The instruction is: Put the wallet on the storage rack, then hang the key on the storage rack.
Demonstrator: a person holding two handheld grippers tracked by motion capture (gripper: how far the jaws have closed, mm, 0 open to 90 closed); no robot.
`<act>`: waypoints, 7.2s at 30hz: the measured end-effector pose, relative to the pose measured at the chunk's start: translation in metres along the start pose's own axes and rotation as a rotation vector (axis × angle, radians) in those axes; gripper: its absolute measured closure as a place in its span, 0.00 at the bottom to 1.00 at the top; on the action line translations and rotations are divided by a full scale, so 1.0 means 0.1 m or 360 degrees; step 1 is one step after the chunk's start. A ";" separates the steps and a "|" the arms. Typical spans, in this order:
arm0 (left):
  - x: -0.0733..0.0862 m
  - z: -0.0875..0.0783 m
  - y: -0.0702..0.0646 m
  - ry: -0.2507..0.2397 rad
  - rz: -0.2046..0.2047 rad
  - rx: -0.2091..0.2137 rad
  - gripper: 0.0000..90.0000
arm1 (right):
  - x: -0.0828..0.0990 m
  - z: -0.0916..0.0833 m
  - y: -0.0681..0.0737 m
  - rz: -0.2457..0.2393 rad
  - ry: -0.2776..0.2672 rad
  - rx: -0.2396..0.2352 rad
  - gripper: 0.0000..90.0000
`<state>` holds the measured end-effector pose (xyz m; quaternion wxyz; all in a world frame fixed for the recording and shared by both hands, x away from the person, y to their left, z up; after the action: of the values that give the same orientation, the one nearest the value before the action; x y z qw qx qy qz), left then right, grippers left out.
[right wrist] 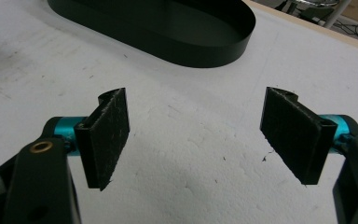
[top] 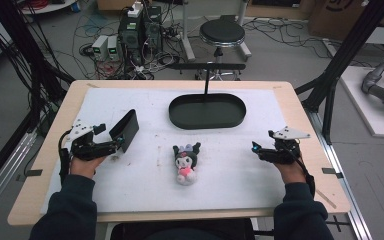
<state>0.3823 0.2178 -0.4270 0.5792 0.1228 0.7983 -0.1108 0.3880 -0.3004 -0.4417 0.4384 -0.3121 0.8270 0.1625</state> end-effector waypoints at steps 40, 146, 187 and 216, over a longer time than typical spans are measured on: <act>-0.58 0.50 -0.50 -0.0053 0.0282 0.0242 0.86 | -0.03 -0.04 -0.03 0.0028 -0.0049 0.0000 0.27; -0.42 2.26 -1.30 0.0229 0.0625 0.0180 0.84 | 0.02 -0.10 -0.09 0.0096 -0.0102 -0.0038 0.27; -0.44 1.06 -0.77 0.0034 -0.0008 0.0209 0.28 | 0.00 -0.08 -0.01 0.0052 -0.0086 -0.0053 0.27; -0.05 0.13 -0.03 -0.0017 -0.0062 -0.0037 0.22 | -0.07 0.01 0.04 0.0023 -0.0082 -0.0048 0.24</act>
<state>0.3939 0.2104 -0.4264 0.5826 0.0999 0.7986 -0.1133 0.3893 -0.2942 -0.4364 0.4537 -0.3084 0.8151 0.1862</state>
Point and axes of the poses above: each handheld gripper's, and its own axes: z roughly forward along the jaws, x roughly out of its underside, y roughly to its left, the point moved 6 cm from there along z, roughly forward along the jaws, and after that the axes turned 12 degrees about -x, right-handed, at the moved point
